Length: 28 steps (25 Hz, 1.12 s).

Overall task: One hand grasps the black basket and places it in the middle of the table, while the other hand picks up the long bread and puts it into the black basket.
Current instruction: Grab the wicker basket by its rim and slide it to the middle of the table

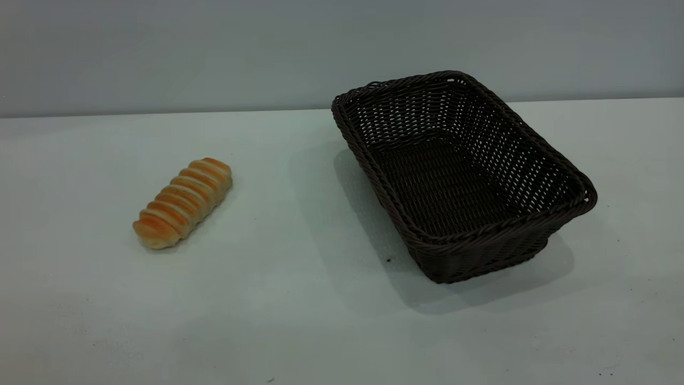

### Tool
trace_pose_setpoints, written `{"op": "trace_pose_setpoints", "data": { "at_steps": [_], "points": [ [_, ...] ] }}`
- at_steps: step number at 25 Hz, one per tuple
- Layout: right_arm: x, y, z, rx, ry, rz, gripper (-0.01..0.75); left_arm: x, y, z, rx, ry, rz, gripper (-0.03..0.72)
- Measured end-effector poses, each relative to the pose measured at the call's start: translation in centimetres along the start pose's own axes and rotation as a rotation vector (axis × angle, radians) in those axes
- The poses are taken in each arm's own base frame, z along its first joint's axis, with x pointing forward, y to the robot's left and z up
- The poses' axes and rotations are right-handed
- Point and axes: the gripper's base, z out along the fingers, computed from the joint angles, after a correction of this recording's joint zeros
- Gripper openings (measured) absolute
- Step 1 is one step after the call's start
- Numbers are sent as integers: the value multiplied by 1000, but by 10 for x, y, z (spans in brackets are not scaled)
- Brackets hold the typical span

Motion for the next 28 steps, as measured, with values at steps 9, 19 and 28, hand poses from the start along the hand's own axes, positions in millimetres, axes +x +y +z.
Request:
{"op": "trace_pose_setpoints", "data": {
  "at_steps": [9,19,28],
  "points": [
    [0,0,0,0,0,-2,438,0,0,0,-1,0,9,585],
    [-5,6,-1,-79,-16,-98,438,-27,-3,3,40,-128,-62,585],
    [-52,20,45,-316,69,-39,438,-89,-3,43,62,-8,-129,585]
  ]
}}
